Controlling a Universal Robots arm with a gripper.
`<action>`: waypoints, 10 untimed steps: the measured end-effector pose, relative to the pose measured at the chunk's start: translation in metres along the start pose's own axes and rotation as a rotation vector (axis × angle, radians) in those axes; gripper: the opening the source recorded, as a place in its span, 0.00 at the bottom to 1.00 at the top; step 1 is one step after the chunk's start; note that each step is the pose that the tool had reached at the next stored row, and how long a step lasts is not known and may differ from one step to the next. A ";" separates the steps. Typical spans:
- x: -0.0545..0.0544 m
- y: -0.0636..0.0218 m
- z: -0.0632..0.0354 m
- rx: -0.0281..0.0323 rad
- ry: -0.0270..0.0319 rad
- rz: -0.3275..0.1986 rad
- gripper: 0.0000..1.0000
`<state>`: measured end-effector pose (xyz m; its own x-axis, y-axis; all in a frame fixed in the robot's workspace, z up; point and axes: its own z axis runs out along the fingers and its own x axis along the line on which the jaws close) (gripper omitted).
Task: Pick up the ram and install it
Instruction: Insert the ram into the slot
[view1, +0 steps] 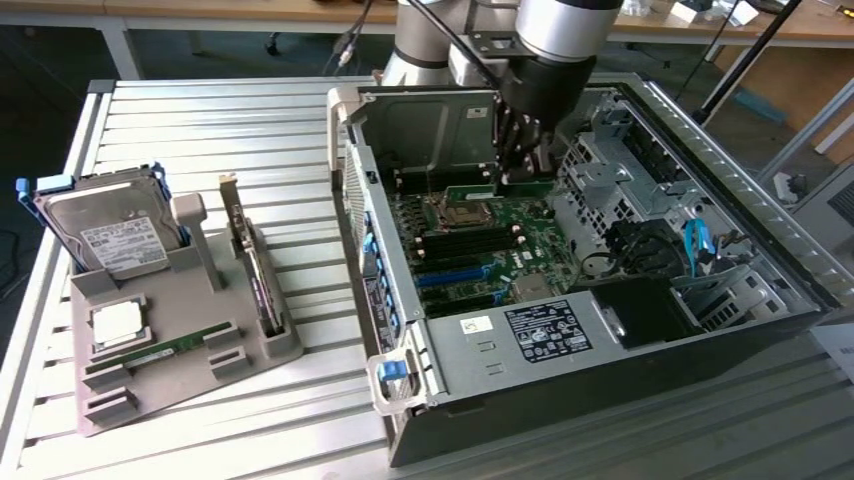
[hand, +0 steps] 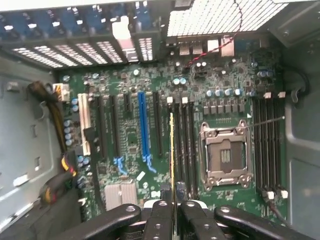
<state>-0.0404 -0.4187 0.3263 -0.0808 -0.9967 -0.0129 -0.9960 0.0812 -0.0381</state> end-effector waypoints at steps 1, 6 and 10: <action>-0.002 0.0010 0.0035 0.0001 -0.0002 0.000 0.13; -0.002 0.0016 0.0145 -0.0007 -0.0024 -0.061 0.13; -0.002 0.0018 0.0235 -0.0010 -0.0029 -0.073 0.13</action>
<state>-0.0411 -0.4164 0.3028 -0.0076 -0.9999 -0.0130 -0.9992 0.0081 -0.0381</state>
